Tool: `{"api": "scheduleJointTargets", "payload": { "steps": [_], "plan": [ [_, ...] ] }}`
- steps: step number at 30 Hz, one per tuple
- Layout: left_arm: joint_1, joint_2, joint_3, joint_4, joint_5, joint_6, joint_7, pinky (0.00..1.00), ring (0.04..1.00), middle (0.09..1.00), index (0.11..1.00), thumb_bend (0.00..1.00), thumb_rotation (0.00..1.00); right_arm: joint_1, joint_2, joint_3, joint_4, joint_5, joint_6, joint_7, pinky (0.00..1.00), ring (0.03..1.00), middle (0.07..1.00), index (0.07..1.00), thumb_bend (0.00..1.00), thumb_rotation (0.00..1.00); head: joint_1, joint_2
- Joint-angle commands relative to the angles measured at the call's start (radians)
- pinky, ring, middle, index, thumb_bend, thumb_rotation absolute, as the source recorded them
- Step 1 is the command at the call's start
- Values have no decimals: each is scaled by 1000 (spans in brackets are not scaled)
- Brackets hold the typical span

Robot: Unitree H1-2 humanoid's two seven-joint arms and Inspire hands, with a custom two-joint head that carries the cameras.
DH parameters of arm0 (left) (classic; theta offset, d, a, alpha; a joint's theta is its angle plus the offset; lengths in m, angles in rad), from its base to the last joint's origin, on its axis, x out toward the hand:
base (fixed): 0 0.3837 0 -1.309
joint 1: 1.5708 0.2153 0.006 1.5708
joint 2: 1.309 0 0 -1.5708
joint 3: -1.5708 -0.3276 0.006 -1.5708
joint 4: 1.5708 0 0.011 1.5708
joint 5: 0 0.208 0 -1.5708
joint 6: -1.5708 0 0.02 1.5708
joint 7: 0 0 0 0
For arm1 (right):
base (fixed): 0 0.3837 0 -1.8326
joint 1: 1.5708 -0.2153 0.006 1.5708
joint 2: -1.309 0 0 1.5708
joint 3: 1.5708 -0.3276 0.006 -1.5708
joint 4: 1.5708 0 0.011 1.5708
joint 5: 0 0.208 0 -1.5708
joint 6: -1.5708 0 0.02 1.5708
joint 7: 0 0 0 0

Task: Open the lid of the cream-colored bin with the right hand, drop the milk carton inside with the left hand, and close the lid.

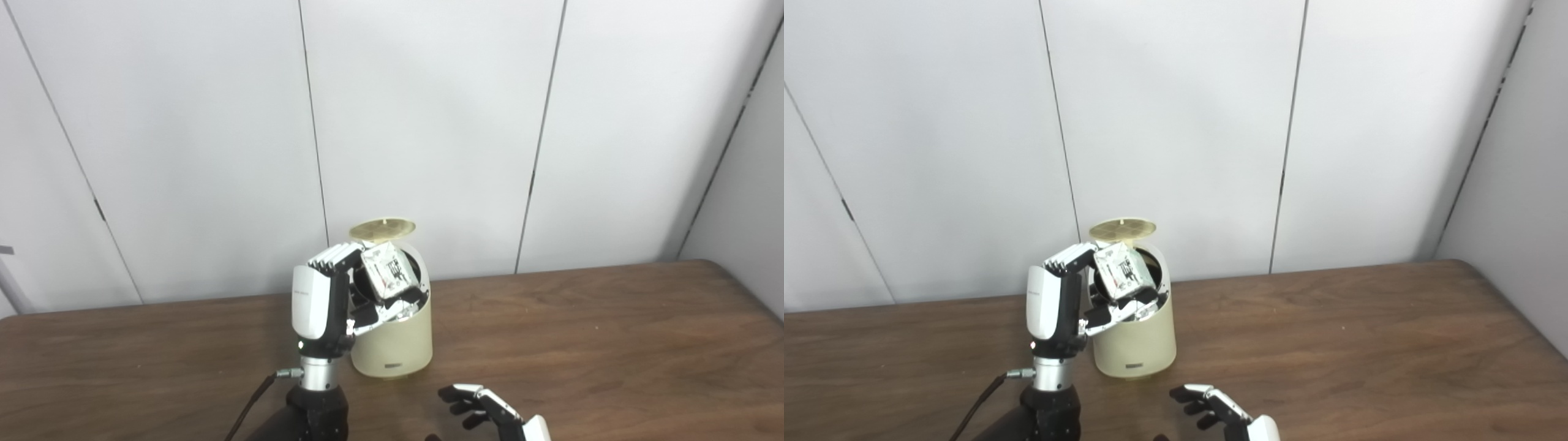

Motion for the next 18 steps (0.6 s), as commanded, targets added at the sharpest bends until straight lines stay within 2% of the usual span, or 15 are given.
{"api": "scheduleJointTargets", "payload": {
  "steps": [1,18],
  "plan": [
    [-49,6,-12,10,11,9,7,418,453,444,511,504,0,23,43,31,-18,4,-11,-4,489,604,649,631,278,195,1,1],
    [-111,22,4,49,52,9,26,425,441,458,508,504,0,19,46,35,-11,1,-3,-2,511,622,656,635,279,214,-1,-3]
  ]
}}
